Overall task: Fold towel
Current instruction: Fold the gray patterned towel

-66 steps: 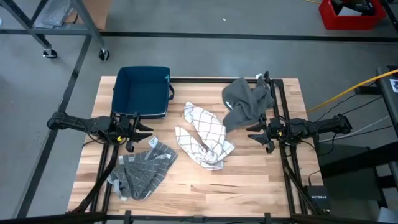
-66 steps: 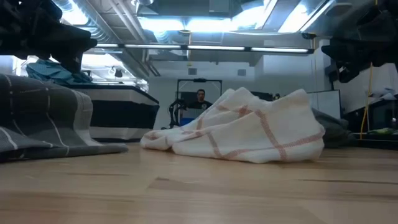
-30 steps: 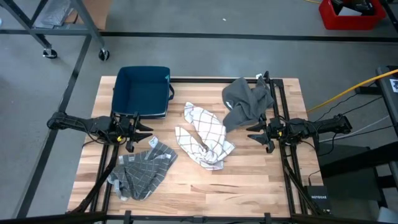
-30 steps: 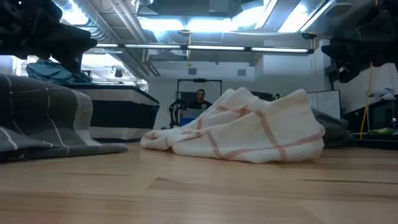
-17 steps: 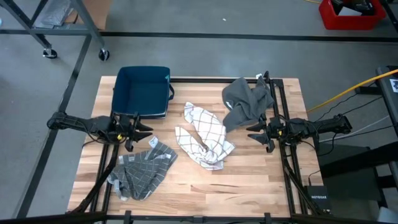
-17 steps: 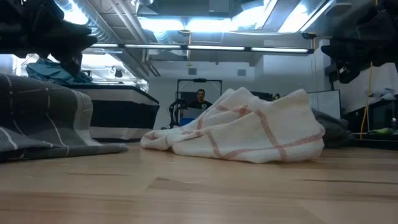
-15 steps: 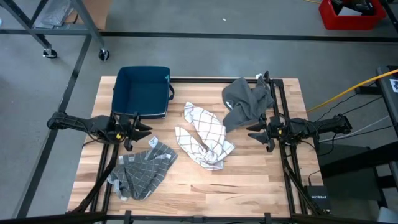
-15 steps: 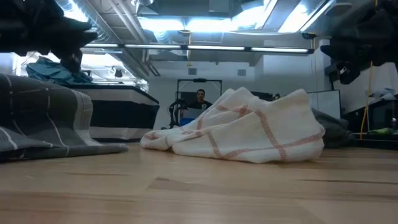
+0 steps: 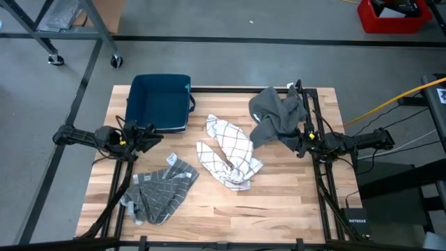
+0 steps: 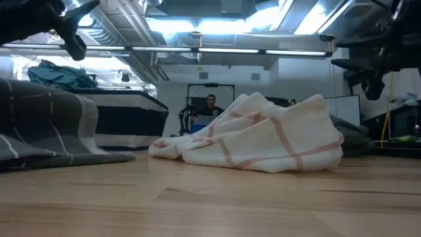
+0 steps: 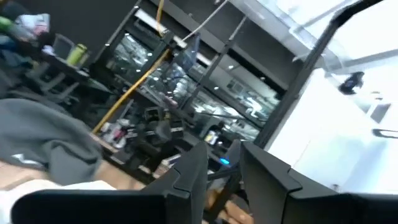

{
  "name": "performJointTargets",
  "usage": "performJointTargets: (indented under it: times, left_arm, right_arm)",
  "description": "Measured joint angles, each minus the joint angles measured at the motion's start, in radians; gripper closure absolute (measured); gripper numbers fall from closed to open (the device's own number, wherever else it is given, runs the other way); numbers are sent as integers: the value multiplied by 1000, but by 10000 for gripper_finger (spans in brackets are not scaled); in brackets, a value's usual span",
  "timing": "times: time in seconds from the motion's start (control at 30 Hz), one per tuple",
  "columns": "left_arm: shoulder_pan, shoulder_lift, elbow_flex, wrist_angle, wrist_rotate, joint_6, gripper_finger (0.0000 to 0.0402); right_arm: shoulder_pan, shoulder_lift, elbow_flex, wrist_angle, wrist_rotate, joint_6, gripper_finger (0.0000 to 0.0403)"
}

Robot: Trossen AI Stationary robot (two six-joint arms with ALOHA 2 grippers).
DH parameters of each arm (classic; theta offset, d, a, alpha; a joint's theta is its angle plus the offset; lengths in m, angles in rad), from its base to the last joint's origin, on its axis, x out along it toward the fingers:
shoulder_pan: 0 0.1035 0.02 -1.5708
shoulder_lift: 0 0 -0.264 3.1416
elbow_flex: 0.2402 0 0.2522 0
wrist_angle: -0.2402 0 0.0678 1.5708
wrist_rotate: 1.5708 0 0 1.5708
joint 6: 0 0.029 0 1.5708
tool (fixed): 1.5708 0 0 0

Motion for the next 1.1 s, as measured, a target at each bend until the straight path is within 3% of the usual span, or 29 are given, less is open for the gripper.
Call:
performJointTargets:
  times: [0.17,0.3,0.43,0.67,0.93,1.1]
  left_arm:
    - [2,62,0,99,-155,26,314]
    - [2,144,0,204,-174,75,314]
    - [4,241,0,363,-174,130,314]
    - [35,392,3,626,-173,261,314]
    - [56,548,148,596,-163,437,314]
    - [61,640,300,379,-116,530,314]
  right_arm:
    - [0,0,0,0,-132,-177,244]
    - [0,1,0,32,-165,-299,244]
    - [0,1,13,43,-116,-379,244]
    - [0,24,140,43,54,-670,244]
    - [0,217,304,-30,83,-754,244]
    - [0,428,407,-98,85,-755,244]
